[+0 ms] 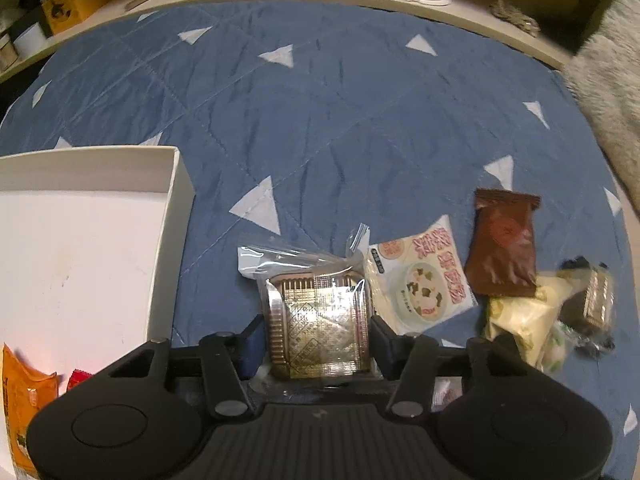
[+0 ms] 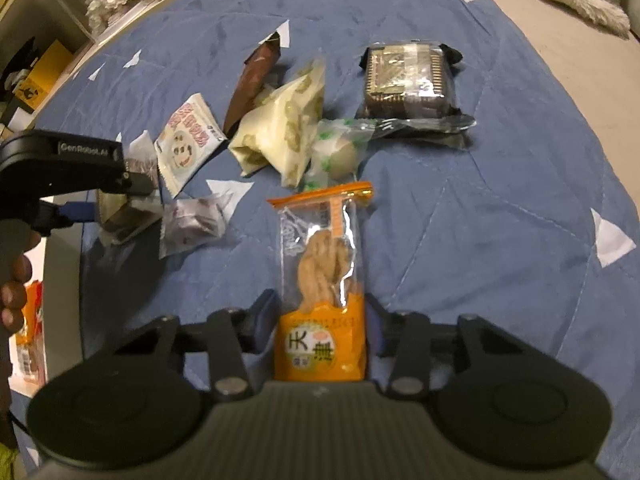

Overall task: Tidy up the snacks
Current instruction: 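Grasp the brown square cake with the left tool while the right tool grasps the clear-wrapped pastry, then carry both packets into the white tray and release them beside the pastries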

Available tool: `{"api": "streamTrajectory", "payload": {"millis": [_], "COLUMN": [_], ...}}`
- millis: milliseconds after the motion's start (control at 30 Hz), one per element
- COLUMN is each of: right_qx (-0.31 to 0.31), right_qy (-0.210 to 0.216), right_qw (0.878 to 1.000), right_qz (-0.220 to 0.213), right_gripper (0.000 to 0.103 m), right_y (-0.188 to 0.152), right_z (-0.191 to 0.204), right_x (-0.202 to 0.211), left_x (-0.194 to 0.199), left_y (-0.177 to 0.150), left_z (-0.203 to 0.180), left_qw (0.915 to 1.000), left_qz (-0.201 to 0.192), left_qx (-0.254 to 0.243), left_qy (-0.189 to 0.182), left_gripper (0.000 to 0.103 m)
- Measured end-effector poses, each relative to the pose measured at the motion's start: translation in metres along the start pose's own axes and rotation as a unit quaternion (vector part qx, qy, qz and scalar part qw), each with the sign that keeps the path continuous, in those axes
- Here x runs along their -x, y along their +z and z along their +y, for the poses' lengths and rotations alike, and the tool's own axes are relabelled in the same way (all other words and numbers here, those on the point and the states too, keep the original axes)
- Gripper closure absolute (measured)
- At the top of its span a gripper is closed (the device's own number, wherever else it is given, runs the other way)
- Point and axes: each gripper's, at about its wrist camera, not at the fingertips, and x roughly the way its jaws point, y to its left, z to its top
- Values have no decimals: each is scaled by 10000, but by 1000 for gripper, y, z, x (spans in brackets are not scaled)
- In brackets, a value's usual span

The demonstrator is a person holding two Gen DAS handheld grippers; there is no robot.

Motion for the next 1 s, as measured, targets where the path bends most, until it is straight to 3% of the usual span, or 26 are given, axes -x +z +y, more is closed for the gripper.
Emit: {"api": "streamTrajectory", "payload": {"millis": [267, 1000], "right_qx": [-172, -550], "right_qy": [225, 683], "right_qw": [9994, 9890], "right_qz": [-177, -1187], "right_gripper": [60, 60], "right_y": [-3, -30], "right_z": [-4, 8], "right_x": [14, 91], "left_x": [24, 130], "left_y": [-15, -60], "left_z": [11, 71], "left_qw": [9993, 9891], "left_qz": [-153, -798], "left_qx": [-29, -536], "left_qy": [-342, -1118], "left_gripper": [49, 49]}}
